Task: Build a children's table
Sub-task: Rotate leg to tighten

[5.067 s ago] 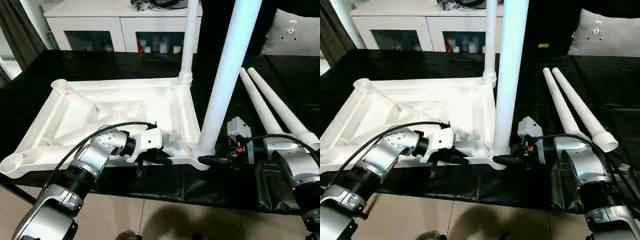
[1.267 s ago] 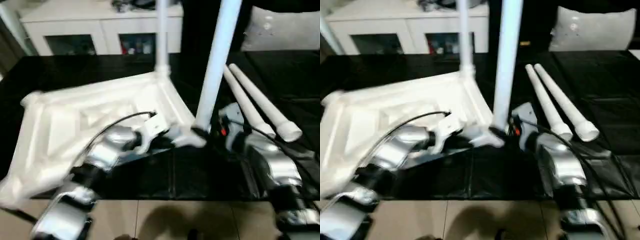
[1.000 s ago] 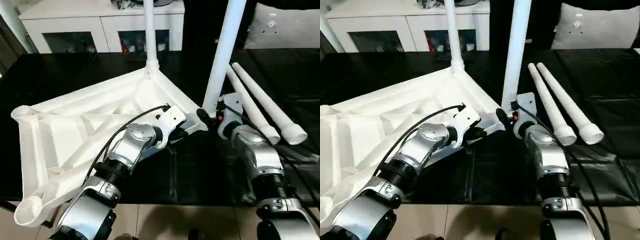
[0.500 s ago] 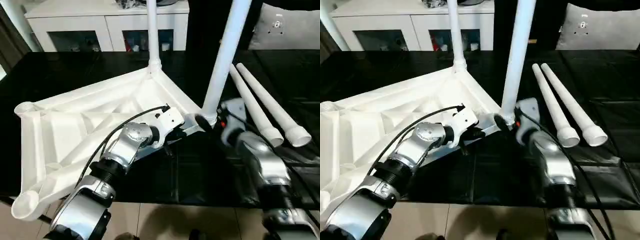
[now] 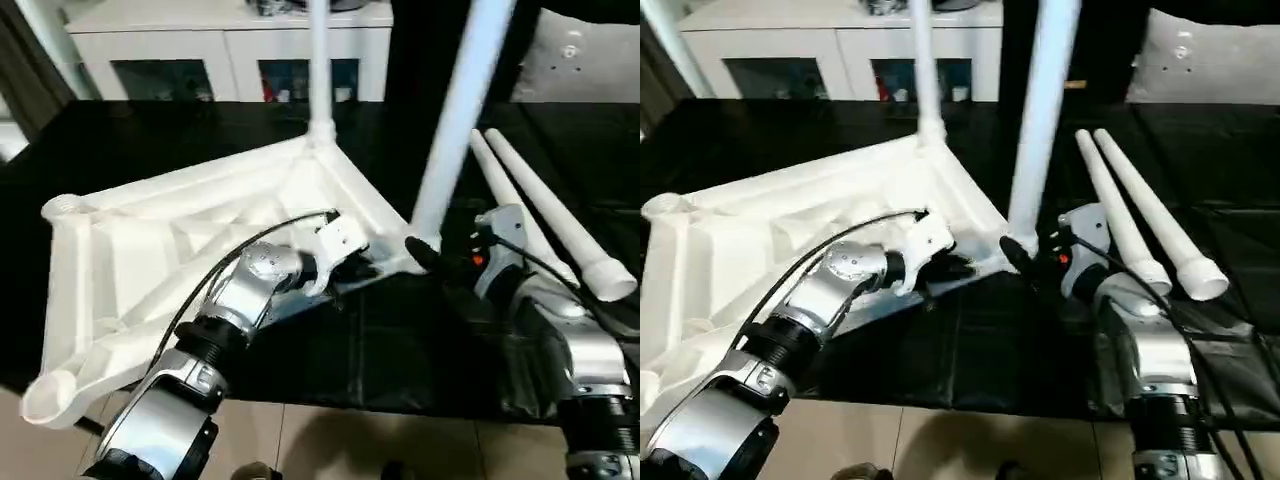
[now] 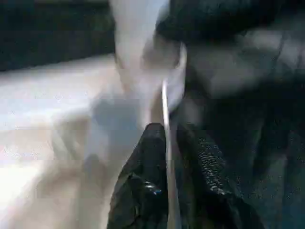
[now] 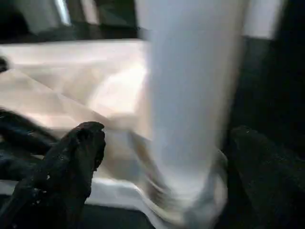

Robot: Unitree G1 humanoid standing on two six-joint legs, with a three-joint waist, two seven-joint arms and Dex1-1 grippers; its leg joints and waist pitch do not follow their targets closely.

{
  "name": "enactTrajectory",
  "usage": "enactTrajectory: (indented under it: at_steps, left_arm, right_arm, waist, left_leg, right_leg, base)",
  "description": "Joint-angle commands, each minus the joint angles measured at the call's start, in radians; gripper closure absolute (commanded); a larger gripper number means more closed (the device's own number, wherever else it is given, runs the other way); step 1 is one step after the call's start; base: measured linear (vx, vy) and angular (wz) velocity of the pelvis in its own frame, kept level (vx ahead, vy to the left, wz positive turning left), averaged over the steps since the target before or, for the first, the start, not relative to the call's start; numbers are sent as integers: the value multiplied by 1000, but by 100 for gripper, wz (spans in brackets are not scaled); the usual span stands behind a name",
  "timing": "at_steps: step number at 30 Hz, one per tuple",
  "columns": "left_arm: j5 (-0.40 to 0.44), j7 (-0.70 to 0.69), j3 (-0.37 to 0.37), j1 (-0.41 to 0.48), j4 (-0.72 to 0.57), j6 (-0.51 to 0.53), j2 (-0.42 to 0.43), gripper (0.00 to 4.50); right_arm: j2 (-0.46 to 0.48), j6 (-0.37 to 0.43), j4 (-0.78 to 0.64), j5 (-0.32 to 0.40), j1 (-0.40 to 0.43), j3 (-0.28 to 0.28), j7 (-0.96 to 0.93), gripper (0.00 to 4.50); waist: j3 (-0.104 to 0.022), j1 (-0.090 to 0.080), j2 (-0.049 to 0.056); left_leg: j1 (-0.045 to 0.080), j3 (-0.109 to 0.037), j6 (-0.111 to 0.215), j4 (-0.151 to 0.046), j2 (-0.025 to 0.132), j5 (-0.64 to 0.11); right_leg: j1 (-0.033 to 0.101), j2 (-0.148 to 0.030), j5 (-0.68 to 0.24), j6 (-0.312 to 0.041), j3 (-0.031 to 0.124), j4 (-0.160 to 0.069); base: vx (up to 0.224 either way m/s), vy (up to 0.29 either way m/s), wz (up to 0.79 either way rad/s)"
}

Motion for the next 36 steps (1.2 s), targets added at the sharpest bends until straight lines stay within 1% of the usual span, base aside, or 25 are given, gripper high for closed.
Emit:
enactTrajectory:
  at_steps: [1, 2, 3, 4, 5, 6, 7, 8, 9, 10, 13, 14, 15, 16, 18, 20, 21, 23, 24, 26, 27, 30, 32, 34, 36]
  left_arm:
    - [-2, 25, 14, -4, -22, -25, 3, 361]
    - [0, 36, 19, -4, -20, -31, 5, 356]
    - [2, 44, 24, -4, -17, -34, 8, 356]
    - [3, 48, 33, -5, -16, -27, 13, 356]
    - [3, 50, 36, -5, -17, -24, 15, 356]
    - [-1, 52, 44, -3, -25, -7, 22, 356]
    - [-1, 52, 44, -3, -25, -7, 22, 356]
    - [0, 71, 59, 7, -56, 30, 45, 356]
    - [1, 82, 67, 15, -73, 47, 58, 356]
    - [2, 92, 78, 24, -93, 62, 72, 356]
    - [10, 113, 89, 48, -133, 83, 102, 356]
    - [14, 116, 90, 56, -144, 88, 112, 356]
    - [24, 120, 92, 71, -164, 93, 130, 356]
    - [36, 125, 103, 100, -199, 107, 163, 356]
    - [37, 125, 110, 119, -223, 113, 179, 356]
    - [34, 123, 110, 125, -233, 115, 184, 356]
    - [17, 110, 106, 144, -269, 130, 193, 356]
    - [7, 98, 101, 155, -291, 139, 200, 356]
    - [10, 97, 97, 159, -297, 143, 204, 356]
    - [9, 88, 92, 163, -304, 141, 207, 356]
    - [-1, 78, 92, 165, -309, 133, 206, 356]
    - [-25, 15, 75, 182, -339, 109, 221, 356]
    - [-68, -48, 72, 210, -388, 122, 237, 356]
    - [-73, -60, 70, 219, -399, 117, 245, 356]
    - [-79, -72, 70, 229, -409, 121, 254, 356]
  right_arm:
    - [-8, 20, -51, 31, -1, 8, 43, 0]
    - [-8, 21, -59, 41, -4, 11, 58, 0]
    - [-6, 26, -67, 56, -6, 14, 73, 0]
    - [-6, 33, -79, 75, -8, 19, 91, 0]
    - [-7, 35, -82, 79, -8, 21, 96, 0]
    - [-14, 38, -89, 83, -8, 29, 111, 0]
    - [-14, 38, -89, 83, -8, 29, 111, 0]
    - [-29, 48, -110, 100, 0, 43, 148, 0]
    - [-38, 57, -123, 111, 5, 48, 167, 0]
    - [-47, 67, -136, 120, 10, 53, 187, 0]
    - [-70, 88, -151, 119, 16, 63, 218, 0]
    - [-75, 92, -151, 116, 17, 66, 221, 0]
    - [-87, 94, -155, 118, 20, 72, 238, 0]
    - [-116, 91, -160, 115, 25, 83, 270, 0]
    - [-139, 70, -155, 99, 25, 87, 282, 0]
    - [-144, 63, -144, 91, 19, 83, 274, 0]
    - [-164, 68, -124, 94, 5, 62, 275, 0]
    - [-191, 69, -111, 93, -3, 51, 289, 0]
    - [-208, 62, -103, 81, -5, 53, 292, 0]
    - [-243, 56, -93, 72, -5, 53, 311, 0]
    - [-258, 63, -98, 84, 0, 49, 332, 0]
    - [-320, 97, -148, 129, 37, 52, 433, 0]
    - [-384, 153, -224, 195, 87, 65, 539, 0]
    - [-394, 175, -252, 227, 100, 66, 566, 0]
    - [-393, 203, -283, 266, 111, 67, 585, 0]
  waist:
    - [-79, 5, -31]
    - [-79, 4, -29]
    - [-81, 3, -35]
    - [-81, 2, -33]
    - [-79, 0, -33]
    - [-81, -1, -38]
    - [-81, 0, -37]
    - [-79, 0, -37]
    - [-80, 2, -40]
    - [-80, 2, -38]
    - [-77, 0, -37]
    - [-76, -1, -44]
    - [-76, 0, -41]
    - [-76, 0, -42]
    - [-75, -1, -42]
    - [-74, -1, -41]
    - [-75, 0, -42]
    - [-75, 2, -41]
    - [-75, 3, -41]
    - [-73, 5, -38]
    - [-73, 5, -43]
    - [-74, 10, -46]
    - [-74, 15, -47]
    - [-74, 17, -50]
    - [-72, 14, -49]
  left_leg:
    - [4, 15, 131, -56, 7, -142]
    - [3, 14, 132, -56, 7, -142]
    - [2, 16, 133, -54, 4, -142]
    - [-1, 15, 133, -55, 3, -135]
    - [-1, 15, 131, -54, 2, -139]
    - [-2, 17, 130, -53, 0, -139]
    - [0, 17, 127, -52, 0, -140]
    - [0, 18, 123, -52, -1, -148]
    - [-1, 17, 119, -51, -2, -147]
    - [0, 16, 117, -52, 0, -150]
    - [2, 17, 108, -51, -2, -159]
    - [2, 19, 106, -50, -3, -164]
    - [3, 17, 103, -51, -2, -167]
    - [2, 14, 99, -53, 1, -172]
    - [4, 15, 96, -52, 2, -185]
    - [6, 16, 89, -52, 0, -190]
    - [6, 14, 84, -53, 2, -193]
    - [8, 12, 84, -54, 7, -203]
    - [10, 14, 86, -53, 5, -211]
    - [6, 12, 85, -54, 5, -216]
    - [8, 14, 85, -53, 3, -228]
    - [5, 14, 94, -51, 2, -229]
    - [2, 13, 102, -51, 4, -219]
    - [-2, 14, 111, -50, 2, -206]
    - [0, 14, 107, -50, 2, -209]
  right_leg:
    - [84, -44, -363, -135, 32, -55]
    - [83, -44, -366, -131, 32, -56]
    - [84, -42, -370, -118, 32, -57]
    - [87, -43, -373, -112, 31, -55]
    - [84, -42, -390, -104, 30, -59]
    - [85, -42, -398, -98, 29, -60]
    - [83, -43, -408, -95, 29, -60]
    - [80, -42, -435, -86, 29, -64]
    - [82, -41, -442, -78, 28, -62]
    - [81, -43, -447, -75, 29, -61]
    - [75, -38, -492, -49, 25, -67]
    - [72, -37, -506, -42, 24, -71]
    - [72, -38, -511, -41, 24, -69]
    - [73, -39, -513, -35, 24, -67]
    - [69, -38, -519, -27, 25, -70]
    - [65, -37, -532, -25, 23, -74]
    - [66, -38, -527, -28, 23, -73]
    - [66, -39, -494, -54, 26, -67]
    - [65, -38, -491, -59, 27, -68]
    - [67, -38, -488, -60, 27, -66]
    - [68, -37, -499, -55, 26, -69]
    - [71, -41, -517, -46, 26, -70]
    - [74, -41, -512, -41, 28, -69]
    - [75, -39, -514, -40, 26, -69]
    - [71, -38, -531, -32, 24, -74]
  base:
    - [0, 0, 0]
    - [0, 0, 0]
    - [0, 0, 0]
    - [0, 0, 0]
    - [0, 0, 0]
    - [0, 0, 0]
    - [0, 0, 0]
    - [0, 0, 0]
    - [0, 0, 0]
    - [0, 0, 0]
    - [0, 0, 0]
    - [0, 0, 0]
    - [0, 0, 0]
    - [0, 0, 0]
    - [0, 0, 0]
    - [0, 0, 0]
    - [0, 0, 0]
    - [0, 0, 0]
    - [0, 0, 0]
    - [0, 0, 0]
    - [0, 0, 0]
    - [0, 0, 0]
    - [0, 0, 0]
    - [0, 0, 0]
    - [0, 0, 0]
